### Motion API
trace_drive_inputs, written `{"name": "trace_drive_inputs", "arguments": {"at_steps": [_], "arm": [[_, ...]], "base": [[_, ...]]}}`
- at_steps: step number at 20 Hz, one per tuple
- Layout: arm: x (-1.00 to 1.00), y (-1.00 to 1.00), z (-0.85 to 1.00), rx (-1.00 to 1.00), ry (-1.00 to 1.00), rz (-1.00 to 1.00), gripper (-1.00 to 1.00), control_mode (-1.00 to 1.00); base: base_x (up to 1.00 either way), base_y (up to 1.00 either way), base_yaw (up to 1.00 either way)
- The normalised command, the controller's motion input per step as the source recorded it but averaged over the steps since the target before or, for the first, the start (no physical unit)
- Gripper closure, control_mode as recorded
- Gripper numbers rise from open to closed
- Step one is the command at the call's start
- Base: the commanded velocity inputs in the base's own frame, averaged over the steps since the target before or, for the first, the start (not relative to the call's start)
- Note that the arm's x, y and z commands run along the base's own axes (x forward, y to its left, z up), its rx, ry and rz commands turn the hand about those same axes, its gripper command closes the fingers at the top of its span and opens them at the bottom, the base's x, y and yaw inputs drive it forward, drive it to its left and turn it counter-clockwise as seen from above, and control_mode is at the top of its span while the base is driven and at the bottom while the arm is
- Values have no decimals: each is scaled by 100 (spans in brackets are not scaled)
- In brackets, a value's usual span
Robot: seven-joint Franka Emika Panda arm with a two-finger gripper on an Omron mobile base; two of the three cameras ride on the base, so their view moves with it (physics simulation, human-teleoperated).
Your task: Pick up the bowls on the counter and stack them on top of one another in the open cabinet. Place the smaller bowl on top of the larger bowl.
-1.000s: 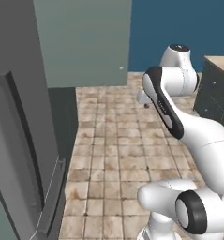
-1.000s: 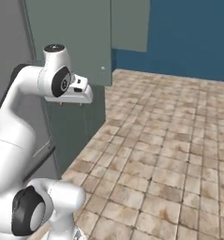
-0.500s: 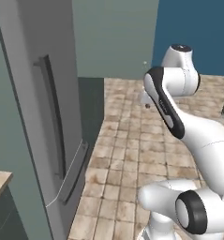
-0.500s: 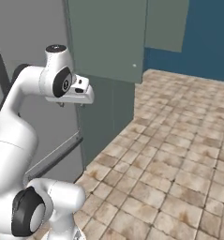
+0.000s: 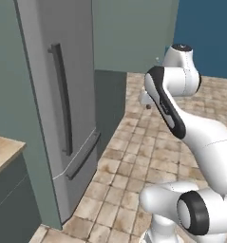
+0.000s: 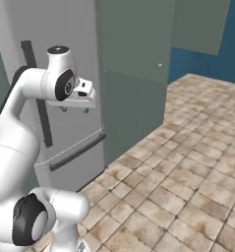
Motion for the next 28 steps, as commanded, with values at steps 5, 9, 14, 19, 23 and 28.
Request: {"name": "trace_drive_inputs", "arguments": {"at_steps": [5, 9, 14, 19, 23, 28], "arm": [[0, 0, 0, 0, 0, 0, -100, 100], [0, 0, 0, 0, 0, 0, -100, 100], [0, 0, 0, 0, 0, 0, -100, 100], [0, 0, 0, 0, 0, 0, -100, 100], [0, 0, 0, 0, 0, 0, -100, 100], [0, 0, 0, 0, 0, 0, -100, 100]], "base": [[-83, 1, 32], [-73, 9, 38], [-63, 19, 40], [-55, 25, 43], [-53, 37, 44], [-44, 43, 46]]}}
